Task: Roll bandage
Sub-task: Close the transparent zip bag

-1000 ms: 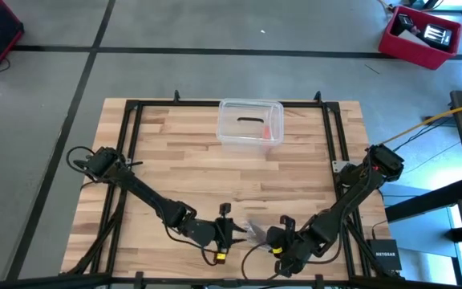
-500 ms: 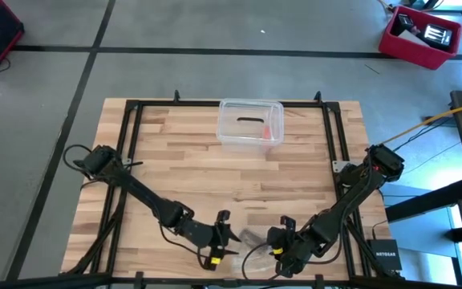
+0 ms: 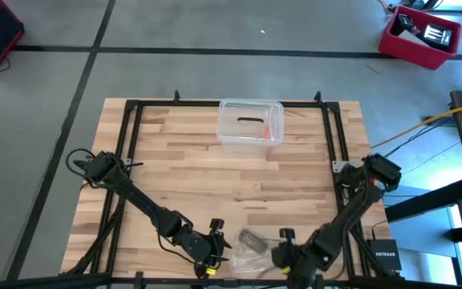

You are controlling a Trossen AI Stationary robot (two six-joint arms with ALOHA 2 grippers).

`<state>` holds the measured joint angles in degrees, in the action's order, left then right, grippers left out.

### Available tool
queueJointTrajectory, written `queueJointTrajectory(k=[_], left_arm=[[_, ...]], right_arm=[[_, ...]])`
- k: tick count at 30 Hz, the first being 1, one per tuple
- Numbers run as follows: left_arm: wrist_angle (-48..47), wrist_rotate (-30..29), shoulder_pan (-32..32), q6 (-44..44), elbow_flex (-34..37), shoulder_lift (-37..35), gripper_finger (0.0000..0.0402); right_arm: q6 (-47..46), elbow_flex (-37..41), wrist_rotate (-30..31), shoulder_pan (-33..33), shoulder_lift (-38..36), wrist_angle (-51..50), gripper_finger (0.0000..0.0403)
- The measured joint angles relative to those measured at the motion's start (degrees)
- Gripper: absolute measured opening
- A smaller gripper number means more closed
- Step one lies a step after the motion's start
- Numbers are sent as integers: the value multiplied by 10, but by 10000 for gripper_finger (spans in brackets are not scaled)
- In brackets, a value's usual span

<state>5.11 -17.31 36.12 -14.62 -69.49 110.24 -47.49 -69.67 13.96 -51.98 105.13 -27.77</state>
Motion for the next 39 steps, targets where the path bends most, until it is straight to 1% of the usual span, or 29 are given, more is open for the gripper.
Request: queueJointTrajectory(k=[3, 5, 6, 10, 12, 16, 22, 24, 26, 28, 30, 32, 33, 34, 36, 39], left_arm=[[0, 0, -2, -3, 0, 0, 168], [0, -1, -3, -3, 0, 0, 168], [0, -1, -4, -3, 0, 0, 168], [0, -16, -4, -6, 0, 0, 168], [-1, -22, -4, -7, 0, 0, 168], [0, -24, -7, -6, 0, 0, 168], [-1, -24, -13, -10, 0, 0, 168], [0, -24, -14, -8, 0, 0, 168], [0, -24, -14, -8, 0, 0, 168], [0, -24, -16, -11, 0, 0, 168], [0, -24, -17, -17, 0, 0, 168], [-1, -24, -17, -17, 0, 0, 168], [-1, -24, -17, -15, 0, 0, 168], [0, -24, -17, -14, 0, 0, 168], [1, -25, -17, -9, 0, -1, 168], [3, -39, -17, 1, 0, -10, 168]], right_arm=[[58, 0, 5, -26, 34, 25, 138], [88, 0, 23, -41, 54, 51, 138], [99, 0, 43, -49, 63, 58, 138], [105, 0, 152, -69, 94, 60, 138], [110, 0, 192, -71, 106, 68, 138], [120, 0, 252, -73, 122, 83, 138], [165, 0, 302, -70, 124, 99, 138], [180, 0, 303, -64, 124, 106, 138], [191, 0, 289, -53, 124, 110, 135], [194, 0, 279, -41, 124, 109, 119], [193, 0, 273, -30, 124, 112, 84], [194, 0, 266, -21, 124, 120, 32], [197, 0, 264, -18, 124, 123, 17], [199, 0, 264, -15, 124, 124, 12], [184, 0, 265, -14, 122, 115, 14], [149, 0, 247, -4, 100, 67, 5]])
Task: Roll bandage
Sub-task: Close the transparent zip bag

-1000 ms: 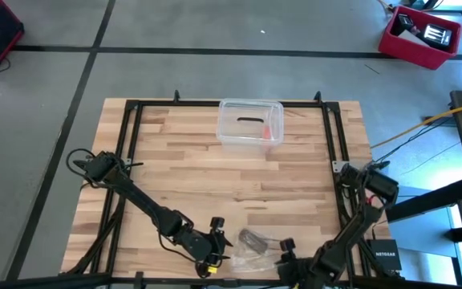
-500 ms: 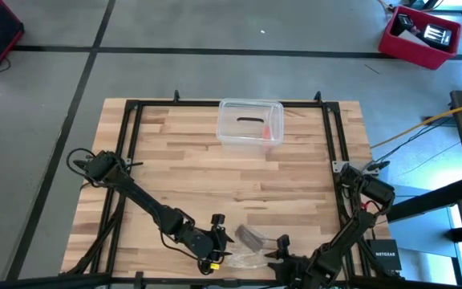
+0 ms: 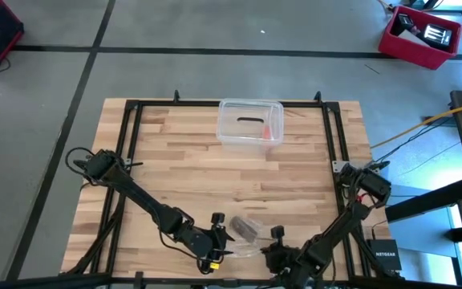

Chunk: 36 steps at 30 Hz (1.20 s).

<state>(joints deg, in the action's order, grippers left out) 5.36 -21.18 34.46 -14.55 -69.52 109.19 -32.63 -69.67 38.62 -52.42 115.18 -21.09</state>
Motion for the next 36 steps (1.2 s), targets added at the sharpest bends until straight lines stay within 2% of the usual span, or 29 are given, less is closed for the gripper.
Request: queueJointTrajectory(k=[5, 13, 18, 30, 33, 36], left_arm=[[1, -15, 0, 0, -1, -8, 168], [-13, -44, 1, 14, -1, -8, 168], [-66, -92, -1, 22, 0, -7, 168], [-61, -60, -9, -12, 0, 22, 167], [-75, -69, -9, -18, -1, 22, 143], [-82, -84, -9, -17, 0, 23, 89]], right_arm=[[-48, 0, -7, 29, -59, -65, 4], [-60, 0, -78, 84, -107, -29, 3], [-52, 0, -93, 87, -109, -19, 2], [-68, 0, -84, 94, -109, -11, 1], [-66, 0, -87, 94, -109, -11, 1], [-78, 0, -94, 94, -109, -10, 1]])
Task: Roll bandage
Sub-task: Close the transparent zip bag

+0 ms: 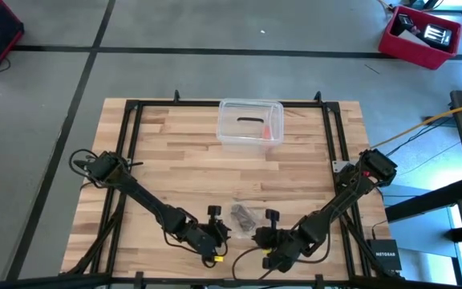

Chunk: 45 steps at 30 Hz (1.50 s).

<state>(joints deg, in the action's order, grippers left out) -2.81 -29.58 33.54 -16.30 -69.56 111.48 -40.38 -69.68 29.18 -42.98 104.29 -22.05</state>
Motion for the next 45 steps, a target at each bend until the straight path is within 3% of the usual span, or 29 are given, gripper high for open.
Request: queueJointTrajectory(k=[4, 7, 11, 13, 18, 29, 38, 45], left_arm=[[5, -9, 0, 16, 0, 0, 12], [4, -9, -1, 8, 0, 0, 10], [3, -8, 0, -3, 0, 0, 3], [4, -8, 0, -9, 0, 0, 4], [7, -7, -2, -15, 0, 0, 2], [7, -7, -2, -13, 0, 0, 2], [3, -7, -2, -13, 0, 0, 1], [-2, -16, -2, -23, 0, 0, 1]], right_arm=[[-17, 0, -37, 0, 0, 5, 19], [-18, -5, -78, 0, -5, -34, 47], [-19, -48, -86, -1, -27, -117, 95], [-8, -65, -65, -1, -31, -116, 117], [75, -72, 28, 9, -20, 2, 141], [77, -70, -86, 79, 66, 44, 95], [77, -70, -93, 82, 72, 27, 23], [61, -71, -103, 77, 72, -16, 27]])
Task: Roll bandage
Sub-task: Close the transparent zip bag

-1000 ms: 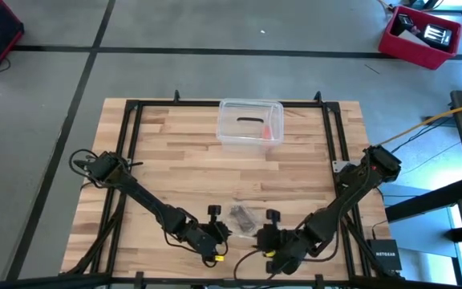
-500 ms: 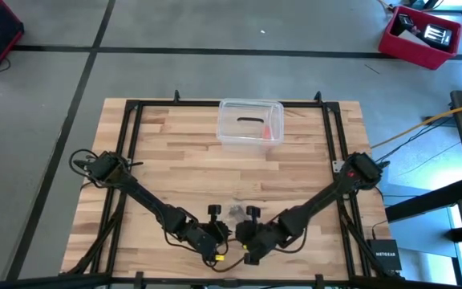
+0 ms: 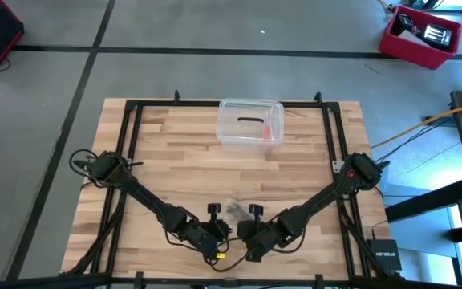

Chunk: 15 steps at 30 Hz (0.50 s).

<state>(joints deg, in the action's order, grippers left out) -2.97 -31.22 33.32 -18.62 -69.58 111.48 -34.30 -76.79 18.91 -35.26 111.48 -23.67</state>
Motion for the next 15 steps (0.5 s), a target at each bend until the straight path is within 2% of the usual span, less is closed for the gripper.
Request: queueJointTrajectory(k=[4, 11, 15], left_arm=[[-27, -1, 0, -21, -1, 0, 0], [-40, -1, 2, -29, -1, 0, 0], [-40, 6, 2, -30, -1, 0, 0]], right_arm=[[-4, 0, -1, -14, 0, -45, 39], [-25, 0, -15, -34, -1, -101, 22], [-45, 0, -31, -41, -1, -135, 41]])
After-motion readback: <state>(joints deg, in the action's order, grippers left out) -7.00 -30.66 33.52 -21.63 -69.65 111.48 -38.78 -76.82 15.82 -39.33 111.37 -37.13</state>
